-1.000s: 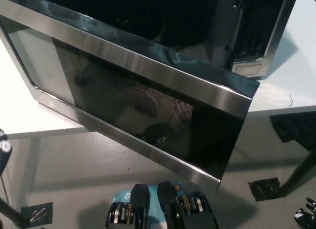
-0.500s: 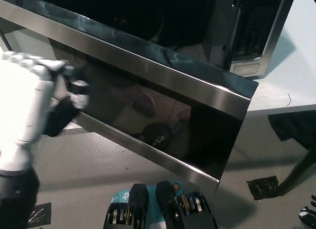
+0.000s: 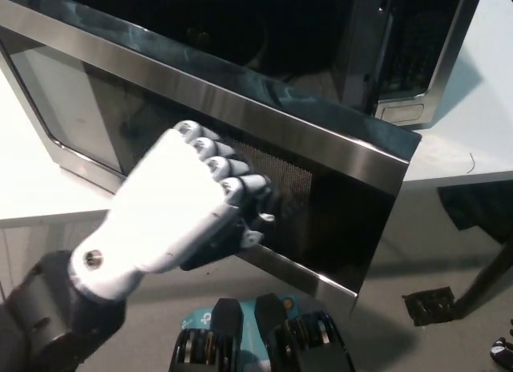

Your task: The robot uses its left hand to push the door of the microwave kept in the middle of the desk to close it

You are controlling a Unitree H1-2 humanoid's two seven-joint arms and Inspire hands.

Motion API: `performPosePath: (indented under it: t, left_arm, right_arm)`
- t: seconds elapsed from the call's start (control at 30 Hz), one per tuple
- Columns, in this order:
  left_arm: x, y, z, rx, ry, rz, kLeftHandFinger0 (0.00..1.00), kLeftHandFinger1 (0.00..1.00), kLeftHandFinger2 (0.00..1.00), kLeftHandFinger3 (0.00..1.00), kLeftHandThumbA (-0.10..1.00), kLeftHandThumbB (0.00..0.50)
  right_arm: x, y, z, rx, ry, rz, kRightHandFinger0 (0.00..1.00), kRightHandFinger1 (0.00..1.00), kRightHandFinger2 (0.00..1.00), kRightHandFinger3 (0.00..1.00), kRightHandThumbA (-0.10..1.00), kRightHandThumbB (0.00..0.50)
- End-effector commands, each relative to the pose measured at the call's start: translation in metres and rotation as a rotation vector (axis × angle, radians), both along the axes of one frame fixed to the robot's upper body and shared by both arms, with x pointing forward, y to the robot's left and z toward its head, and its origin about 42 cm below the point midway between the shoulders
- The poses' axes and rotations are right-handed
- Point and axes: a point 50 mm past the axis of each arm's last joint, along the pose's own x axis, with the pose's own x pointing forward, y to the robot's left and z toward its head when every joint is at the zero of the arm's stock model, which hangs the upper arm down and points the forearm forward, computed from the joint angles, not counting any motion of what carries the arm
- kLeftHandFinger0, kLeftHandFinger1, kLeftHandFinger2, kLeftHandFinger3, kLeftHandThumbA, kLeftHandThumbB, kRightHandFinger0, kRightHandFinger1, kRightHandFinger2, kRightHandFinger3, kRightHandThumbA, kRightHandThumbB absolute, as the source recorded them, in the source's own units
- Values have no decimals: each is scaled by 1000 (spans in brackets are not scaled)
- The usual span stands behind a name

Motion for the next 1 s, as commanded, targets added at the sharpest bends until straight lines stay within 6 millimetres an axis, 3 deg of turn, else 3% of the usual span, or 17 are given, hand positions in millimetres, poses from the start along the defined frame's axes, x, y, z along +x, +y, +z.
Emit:
performPosePath:
  t: [0.0, 0.1, 0.13, 0.3, 0.37, 0.43, 0.47, 0.67, 0.83, 0.9, 0.97]
  left_arm:
    - [13, -16, 12, 74, -24, -66, 0, 0, 0, 0, -100, 500]
    - [21, -20, 11, 80, -21, -60, 0, 0, 0, 0, -100, 500]
    - [37, -25, 8, 96, 9, -34, 0, 0, 0, 0, -100, 500]
    - [64, -31, 3, 107, 36, -12, 0, 0, 0, 0, -100, 500]
    - [90, -34, -2, 114, 67, 25, 0, 0, 0, 0, -100, 500]
    - [99, -34, -1, 129, 77, 46, 0, 0, 0, 0, -100, 500]
    - [114, -34, 3, 152, 76, 85, 0, 0, 0, 0, -100, 500]
    - [150, -37, 10, 180, 61, 145, 0, 0, 0, 0, -100, 500]
    - [185, -38, 15, 232, 46, 240, 0, 0, 0, 0, 5, 500]
    - [216, -41, 28, 240, 82, 347, 0, 0, 0, 0, 12, 500]
    - [225, -42, 32, 252, 111, 365, 0, 0, 0, 0, -11, 500]
  right_arm:
    - [14, -14, 17, -46, -49, 1, 802, 923, 988, 993, 58, 0]
    - [15, -13, 17, -48, -48, 6, 802, 923, 988, 993, 58, 0]
    - [15, -13, 18, -48, -47, 7, 802, 923, 988, 993, 58, 0]
    - [15, -12, 17, -48, -46, 8, 802, 923, 988, 993, 58, 0]
    - [13, -11, 16, -48, -41, 11, 802, 923, 988, 993, 58, 0]
    - [13, -11, 16, -48, -41, 11, 802, 923, 988, 993, 58, 0]
    - [13, -11, 16, -48, -41, 11, 802, 923, 988, 993, 58, 0]
    - [9, -8, 11, -43, -32, 11, 802, 923, 988, 993, 58, 0]
    - [2, -6, 6, -37, -22, 10, 802, 923, 988, 993, 58, 0]
    - [-1, -4, 3, -33, -16, 9, 802, 923, 988, 993, 58, 0]
    - [-3, -3, 2, -31, -14, 9, 802, 923, 988, 993, 58, 0]
